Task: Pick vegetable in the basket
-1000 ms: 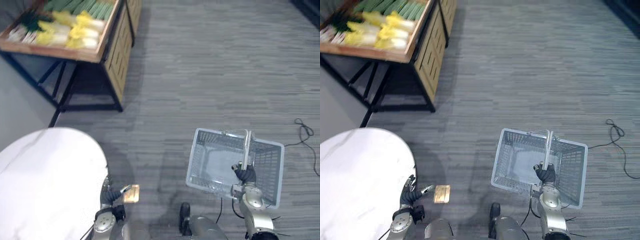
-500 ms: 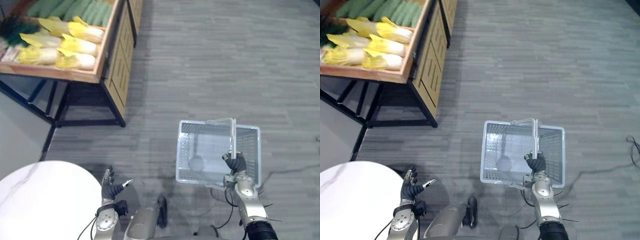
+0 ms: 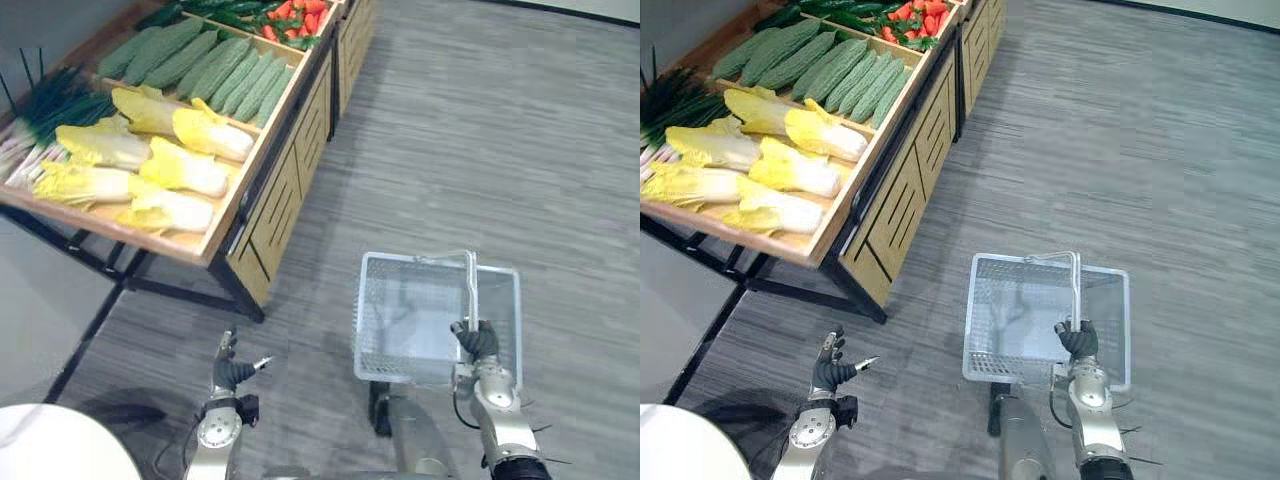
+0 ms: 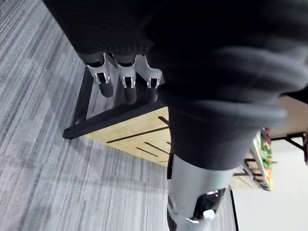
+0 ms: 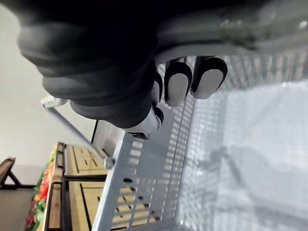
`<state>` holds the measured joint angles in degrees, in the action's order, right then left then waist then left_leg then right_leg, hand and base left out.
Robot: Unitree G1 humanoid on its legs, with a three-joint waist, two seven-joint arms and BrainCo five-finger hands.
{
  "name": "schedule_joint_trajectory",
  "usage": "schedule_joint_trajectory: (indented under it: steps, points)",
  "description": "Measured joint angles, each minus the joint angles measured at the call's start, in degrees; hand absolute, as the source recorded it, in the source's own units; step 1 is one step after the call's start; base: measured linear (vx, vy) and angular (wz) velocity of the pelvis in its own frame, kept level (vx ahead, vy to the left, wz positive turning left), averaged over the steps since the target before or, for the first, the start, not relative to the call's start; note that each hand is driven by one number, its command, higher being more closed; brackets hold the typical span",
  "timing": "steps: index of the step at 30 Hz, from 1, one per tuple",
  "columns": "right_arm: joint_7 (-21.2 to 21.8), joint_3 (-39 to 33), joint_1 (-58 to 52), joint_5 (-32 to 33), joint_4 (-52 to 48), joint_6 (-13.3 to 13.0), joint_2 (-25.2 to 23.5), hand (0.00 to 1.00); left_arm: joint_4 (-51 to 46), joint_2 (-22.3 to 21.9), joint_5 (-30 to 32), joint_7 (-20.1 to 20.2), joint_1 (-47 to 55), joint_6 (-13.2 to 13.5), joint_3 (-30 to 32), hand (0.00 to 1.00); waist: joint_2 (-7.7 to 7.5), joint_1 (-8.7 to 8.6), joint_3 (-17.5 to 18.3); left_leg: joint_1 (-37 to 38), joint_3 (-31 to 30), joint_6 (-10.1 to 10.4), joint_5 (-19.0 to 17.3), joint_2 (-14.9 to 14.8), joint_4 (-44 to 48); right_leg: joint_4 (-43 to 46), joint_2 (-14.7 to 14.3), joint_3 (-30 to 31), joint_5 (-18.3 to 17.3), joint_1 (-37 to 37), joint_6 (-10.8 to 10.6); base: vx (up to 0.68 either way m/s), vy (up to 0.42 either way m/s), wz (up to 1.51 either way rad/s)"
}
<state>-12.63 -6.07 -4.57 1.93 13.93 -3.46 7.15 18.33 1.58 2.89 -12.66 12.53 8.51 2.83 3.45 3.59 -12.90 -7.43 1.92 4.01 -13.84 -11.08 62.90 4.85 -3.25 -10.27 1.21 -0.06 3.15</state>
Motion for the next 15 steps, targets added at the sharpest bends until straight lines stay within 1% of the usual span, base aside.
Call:
schedule_joint_trajectory:
  steps: [1,2,3,4,5,6,7,8,9,10,11,12,13,14,15]
  points:
    - [-0.1,-0.5,0.2,0.3,-0.4,-0.5,0.2,1.00,-0.7,-0.1,0.0,0.0,-0.1,0.0,0.0,0.00,-0.21,0.41,0.0,-2.5,1.5,-0.4,-1.6,0.2,-1.5,-1.3,0.4,0.0,0.0,1.5,0.0,0.51,-0.024,-0.15]
    - [-0.3,-1.4,1.0,0.6,-0.4,-0.9,0.3,1.00,-2.3,-0.2,0.0,-0.1,-0.2,-0.1,0.1,0.00,-0.27,0.50,0.0,-6.0,3.1,-0.6,-3.3,0.7,-6.0,-2.5,1.0,-0.2,-0.2,3.1,-0.4,0.55,0.087,0.03]
    - [-0.9,-2.7,2.3,0.8,-0.3,-1.5,1.1,1.00,-5.6,-0.3,0.0,-0.2,-0.3,-0.1,0.2,0.00,-0.44,0.50,-0.6,-10.6,5.4,-1.2,-3.7,2.4,-16.4,-3.0,2.9,-0.5,-3.3,5.5,-2.9,0.54,0.126,0.13]
    - [-1.0,-3.3,2.6,0.8,0.2,-1.7,1.7,1.00,-6.5,-0.5,0.1,-0.2,-0.4,-0.1,0.2,0.00,-0.03,0.42,-0.8,-12.0,6.2,-0.8,-3.3,2.4,-21.2,-2.9,3.0,-0.8,-4.1,6.5,-3.6,0.44,0.149,0.20]
    - [-1.2,-3.9,2.4,0.9,0.9,-1.7,2.5,1.00,-8.2,-0.7,0.1,-0.4,-0.2,-0.1,0.2,0.00,0.33,0.50,-0.7,-12.6,7.4,0.8,-0.9,2.7,-29.6,-2.6,3.3,-1.1,-5.8,7.9,-4.7,0.36,0.156,0.11]
    - [-1.4,-4.5,1.9,0.8,1.8,-1.7,3.0,1.00,-10.8,-0.8,0.2,-1.1,0.6,0.1,0.4,0.00,1.74,1.31,-0.4,-11.2,10.2,-5.0,6.1,2.7,-35.1,-1.1,3.3,-0.5,-8.8,9.9,-6.1,0.39,0.160,0.08]
    - [-1.7,-4.6,1.9,0.9,3.0,-1.6,2.9,1.00,-11.6,-0.8,0.2,-1.4,0.7,0.1,0.8,0.00,0.62,1.57,0.0,-10.4,10.9,-6.1,5.7,4.1,-36.0,-0.7,4.7,-0.3,-9.7,10.6,-6.3,0.52,0.212,0.18]
    - [-2.0,-4.1,1.9,0.8,3.9,-1.5,2.9,1.00,-14.4,-0.3,1.1,-2.2,0.4,0.1,1.9,0.00,-1.60,1.84,1.0,-9.6,11.8,-6.9,5.7,6.8,-37.6,-0.9,7.4,-0.4,-10.7,10.5,-7.0,0.54,0.191,0.27]
    - [-2.2,-4.4,2.6,0.8,4.5,-1.5,3.0,1.00,-18.7,-0.7,2.0,-2.7,0.1,0.1,2.6,0.00,-2.13,2.15,1.0,-9.9,11.8,-9.7,4.5,8.0,-36.9,-0.9,8.5,-0.5,-10.6,10.7,-7.5,0.52,0.180,0.27]
    - [-2.1,-4.4,3.3,0.8,5.6,-1.4,3.0,1.00,-21.2,-1.0,2.4,-2.8,0.3,0.1,2.9,0.00,-2.23,2.20,1.0,-9.8,11.9,-10.7,3.8,8.3,-36.1,-0.7,8.8,-0.5,-10.4,11.0,-7.9,0.47,0.142,0.24]
    - [-2.0,-4.3,3.9,0.1,7.9,-0.8,2.9,1.00,-25.0,-1.5,3.4,-3.6,0.4,0.4,3.0,0.00,-2.24,2.95,0.9,-8.5,12.6,-11.8,2.9,8.9,-36.0,2.2,9.6,-0.4,-10.4,11.0,-8.8,0.43,0.145,0.22]
    - [-2.0,-4.3,3.9,-0.2,9.0,-0.4,2.9,1.00,-26.5,-1.6,3.8,-4.0,0.3,0.7,3.0,0.00,-2.24,3.44,0.9,-7.2,12.5,-11.8,2.5,9.3,-36.8,5.1,10.1,-0.4,-10.5,10.5,-9.2,0.51,0.175,0.26]
    - [-1.7,-4.3,4.0,-0.5,11.7,-0.1,2.3,1.00,-29.5,-1.5,4.3,-5.2,0.4,1.4,3.0,0.00,-2.29,3.56,0.9,-4.1,11.9,-11.6,1.6,10.1,-38.7,14.2,11.2,-0.5,-10.3,8.3,-12.7,0.49,0.155,0.36]
    - [-1.3,-4.2,3.7,-0.7,12.8,0.1,1.7,1.00,-31.8,-1.1,4.5,-6.6,0.4,2.1,2.9,0.00,-2.18,3.09,0.8,-1.0,9.9,-11.5,0.7,10.8,-40.7,26.6,12.5,0.2,-8.4,4.1,-18.3,0.39,0.095,0.46]
    - [-1.2,-4.2,3.3,-0.7,12.9,0.2,1.4,1.00,-32.7,-0.8,4.5,-7.1,0.3,2.2,2.6,0.00,-2.27,2.72,0.7,0.3,8.7,-11.4,0.5,11.2,-41.5,32.6,12.9,1.0,-8.6,1.7,-18.5,0.29,0.033,0.80]
